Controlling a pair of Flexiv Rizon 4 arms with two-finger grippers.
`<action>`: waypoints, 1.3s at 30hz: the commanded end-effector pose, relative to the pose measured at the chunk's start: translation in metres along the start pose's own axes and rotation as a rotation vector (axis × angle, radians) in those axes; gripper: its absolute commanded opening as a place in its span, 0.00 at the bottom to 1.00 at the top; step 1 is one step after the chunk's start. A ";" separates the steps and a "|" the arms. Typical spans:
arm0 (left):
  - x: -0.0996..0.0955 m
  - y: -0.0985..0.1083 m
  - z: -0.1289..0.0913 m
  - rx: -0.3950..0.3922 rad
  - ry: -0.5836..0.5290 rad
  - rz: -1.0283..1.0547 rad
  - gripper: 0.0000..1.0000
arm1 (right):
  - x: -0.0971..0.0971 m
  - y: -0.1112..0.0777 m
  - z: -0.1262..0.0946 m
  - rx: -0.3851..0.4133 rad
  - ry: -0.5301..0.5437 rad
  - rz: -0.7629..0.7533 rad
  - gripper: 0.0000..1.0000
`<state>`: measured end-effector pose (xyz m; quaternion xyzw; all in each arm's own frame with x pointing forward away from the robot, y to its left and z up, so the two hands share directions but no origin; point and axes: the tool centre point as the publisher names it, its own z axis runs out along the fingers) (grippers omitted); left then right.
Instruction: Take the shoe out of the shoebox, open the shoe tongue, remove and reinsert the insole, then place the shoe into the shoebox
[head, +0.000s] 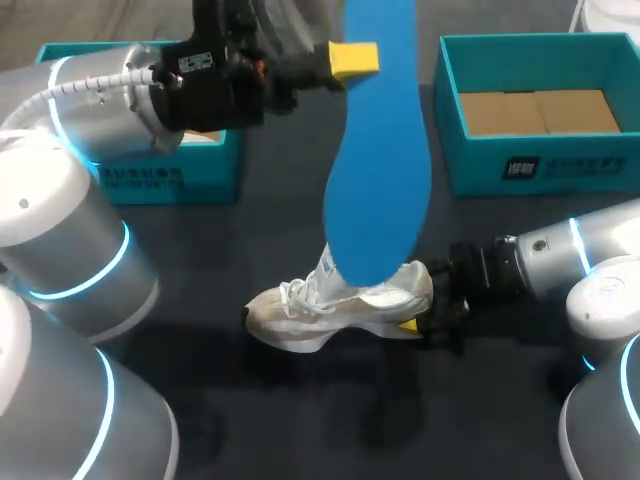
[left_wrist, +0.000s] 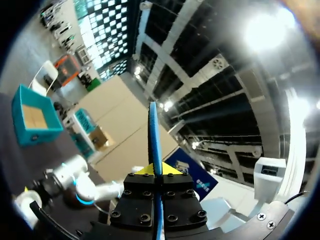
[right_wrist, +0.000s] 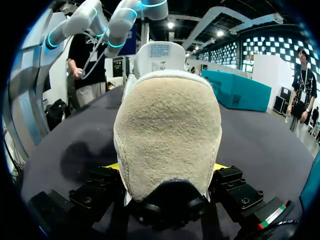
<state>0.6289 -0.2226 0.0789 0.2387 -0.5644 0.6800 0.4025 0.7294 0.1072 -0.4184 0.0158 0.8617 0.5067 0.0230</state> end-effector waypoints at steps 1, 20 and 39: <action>-0.001 0.006 -0.012 -0.061 -0.060 -0.054 0.00 | 0.001 0.001 0.000 0.003 -0.001 0.000 0.00; -0.015 0.026 -0.016 0.021 -0.028 -0.072 0.00 | 0.001 0.001 0.000 0.003 -0.001 0.000 0.00; -0.017 0.029 -0.009 0.021 -0.007 -0.083 0.00 | 0.001 0.001 0.000 0.003 -0.001 0.000 0.00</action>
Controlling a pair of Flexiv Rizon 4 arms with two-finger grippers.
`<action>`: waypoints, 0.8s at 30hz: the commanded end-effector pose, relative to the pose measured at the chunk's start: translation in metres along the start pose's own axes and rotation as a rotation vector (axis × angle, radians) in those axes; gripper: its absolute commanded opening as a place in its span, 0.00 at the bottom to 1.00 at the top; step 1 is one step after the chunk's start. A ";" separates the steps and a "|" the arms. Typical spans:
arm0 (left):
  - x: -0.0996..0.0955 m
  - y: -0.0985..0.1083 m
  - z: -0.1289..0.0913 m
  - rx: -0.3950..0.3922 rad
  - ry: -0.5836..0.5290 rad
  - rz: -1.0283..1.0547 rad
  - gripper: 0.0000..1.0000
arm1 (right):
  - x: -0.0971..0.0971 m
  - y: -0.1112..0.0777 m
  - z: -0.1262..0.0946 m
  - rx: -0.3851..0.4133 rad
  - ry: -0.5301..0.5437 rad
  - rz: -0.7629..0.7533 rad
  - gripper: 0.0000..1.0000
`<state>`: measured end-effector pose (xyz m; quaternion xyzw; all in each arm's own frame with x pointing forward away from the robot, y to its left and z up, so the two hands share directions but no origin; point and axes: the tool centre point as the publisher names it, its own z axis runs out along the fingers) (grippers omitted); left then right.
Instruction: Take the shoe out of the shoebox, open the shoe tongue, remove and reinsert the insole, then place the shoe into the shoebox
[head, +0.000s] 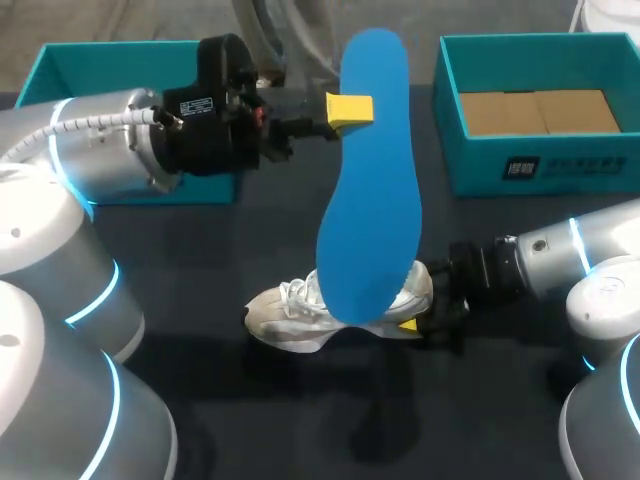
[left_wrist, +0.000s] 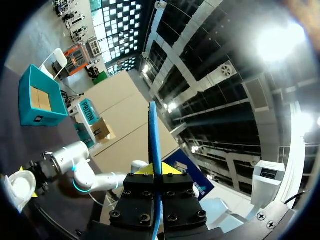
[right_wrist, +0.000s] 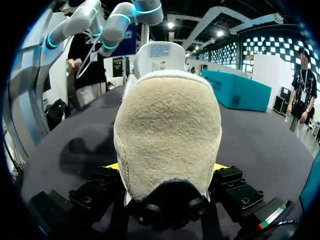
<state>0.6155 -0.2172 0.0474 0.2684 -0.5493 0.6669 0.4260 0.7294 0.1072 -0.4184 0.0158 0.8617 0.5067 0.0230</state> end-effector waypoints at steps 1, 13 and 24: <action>-0.001 0.000 0.002 0.002 0.001 0.000 0.00 | 0.001 0.001 0.000 0.003 -0.001 0.000 0.01; -0.001 0.000 0.002 0.002 0.001 0.000 0.00 | 0.001 0.001 0.000 0.003 -0.001 0.000 1.00; -0.001 0.000 0.002 0.002 0.001 0.000 0.00 | 0.006 0.016 -0.036 0.095 -0.065 0.020 1.00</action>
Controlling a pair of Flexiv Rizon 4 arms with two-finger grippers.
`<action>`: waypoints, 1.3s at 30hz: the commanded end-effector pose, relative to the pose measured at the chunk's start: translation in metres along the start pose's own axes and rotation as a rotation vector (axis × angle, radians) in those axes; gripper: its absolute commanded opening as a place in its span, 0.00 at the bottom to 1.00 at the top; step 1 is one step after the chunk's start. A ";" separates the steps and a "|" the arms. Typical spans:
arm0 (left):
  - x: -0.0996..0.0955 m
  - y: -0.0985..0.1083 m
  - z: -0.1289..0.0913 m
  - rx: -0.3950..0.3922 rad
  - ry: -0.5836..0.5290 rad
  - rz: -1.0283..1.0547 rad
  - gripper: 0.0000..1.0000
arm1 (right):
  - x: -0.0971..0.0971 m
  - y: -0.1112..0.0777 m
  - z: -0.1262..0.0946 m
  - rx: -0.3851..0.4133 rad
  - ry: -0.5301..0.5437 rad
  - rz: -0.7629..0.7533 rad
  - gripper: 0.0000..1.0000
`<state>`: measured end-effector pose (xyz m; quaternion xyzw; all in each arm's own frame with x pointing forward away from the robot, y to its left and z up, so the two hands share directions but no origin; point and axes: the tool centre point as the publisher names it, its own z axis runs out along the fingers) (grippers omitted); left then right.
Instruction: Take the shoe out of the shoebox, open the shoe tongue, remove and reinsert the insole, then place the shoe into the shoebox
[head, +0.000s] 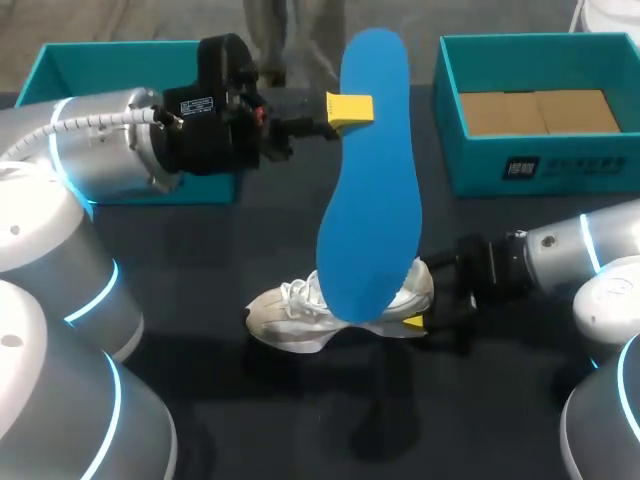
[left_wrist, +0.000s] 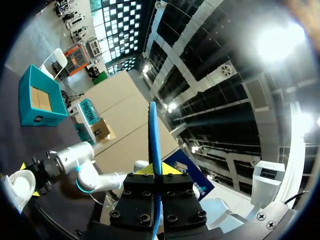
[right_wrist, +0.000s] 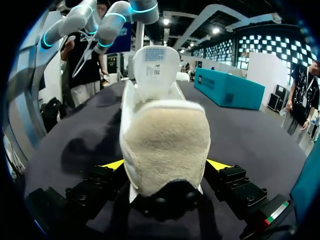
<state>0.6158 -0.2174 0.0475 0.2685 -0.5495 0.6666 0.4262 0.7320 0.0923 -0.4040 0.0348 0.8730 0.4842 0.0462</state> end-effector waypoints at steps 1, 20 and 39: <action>-0.001 0.000 0.002 0.003 0.001 0.001 0.00 | 0.009 0.010 -0.019 0.063 -0.001 0.018 1.00; -0.001 0.000 0.002 0.003 0.001 0.001 0.00 | 0.007 0.038 -0.057 0.359 0.027 0.094 1.00; -0.001 0.000 0.002 0.003 0.001 0.001 0.00 | 0.010 0.071 -0.079 0.671 0.059 0.070 1.00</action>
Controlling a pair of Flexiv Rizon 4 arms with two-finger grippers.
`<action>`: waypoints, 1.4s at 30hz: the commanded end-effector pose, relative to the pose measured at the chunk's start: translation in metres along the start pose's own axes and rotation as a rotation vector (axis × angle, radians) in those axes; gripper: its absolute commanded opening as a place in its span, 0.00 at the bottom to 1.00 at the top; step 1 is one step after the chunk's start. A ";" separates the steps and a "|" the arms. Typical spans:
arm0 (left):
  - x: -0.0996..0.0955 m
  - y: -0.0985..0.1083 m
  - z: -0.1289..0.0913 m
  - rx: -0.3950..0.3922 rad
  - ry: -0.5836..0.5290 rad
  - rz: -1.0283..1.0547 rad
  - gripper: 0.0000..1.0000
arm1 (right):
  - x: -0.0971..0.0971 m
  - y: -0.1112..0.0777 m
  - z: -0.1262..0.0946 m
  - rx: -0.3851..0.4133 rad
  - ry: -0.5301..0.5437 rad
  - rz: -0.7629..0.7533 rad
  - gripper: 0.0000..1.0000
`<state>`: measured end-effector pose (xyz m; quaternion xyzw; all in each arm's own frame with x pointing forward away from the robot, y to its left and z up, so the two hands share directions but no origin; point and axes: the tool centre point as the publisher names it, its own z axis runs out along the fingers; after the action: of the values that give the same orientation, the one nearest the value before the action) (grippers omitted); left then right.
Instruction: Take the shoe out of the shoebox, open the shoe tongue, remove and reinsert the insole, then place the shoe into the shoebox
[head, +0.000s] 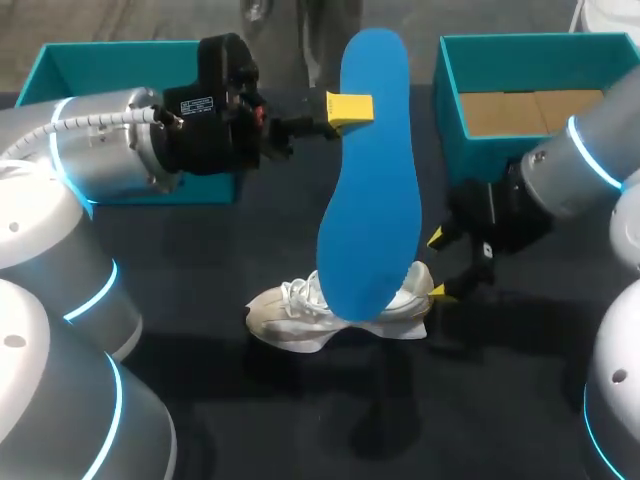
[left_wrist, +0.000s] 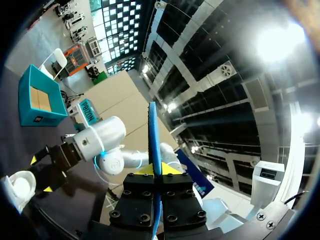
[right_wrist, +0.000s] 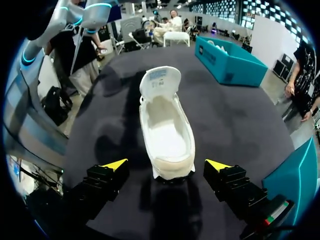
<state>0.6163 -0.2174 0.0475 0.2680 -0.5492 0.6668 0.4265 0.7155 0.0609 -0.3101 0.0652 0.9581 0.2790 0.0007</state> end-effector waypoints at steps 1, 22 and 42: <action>-0.001 0.001 0.002 0.003 0.000 0.001 0.00 | 0.002 0.008 -0.005 0.229 0.008 -0.002 1.00; -0.001 0.001 0.002 0.003 0.000 0.001 0.00 | -0.004 0.013 -0.005 0.363 0.005 -0.014 1.00; -0.001 0.001 0.002 0.003 0.000 0.001 0.00 | -0.009 0.025 0.003 0.438 0.016 -0.059 1.00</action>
<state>0.6162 -0.2175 0.0475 0.2680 -0.5493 0.6668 0.4264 0.7287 0.0776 -0.3004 0.0331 0.9965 0.0759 -0.0142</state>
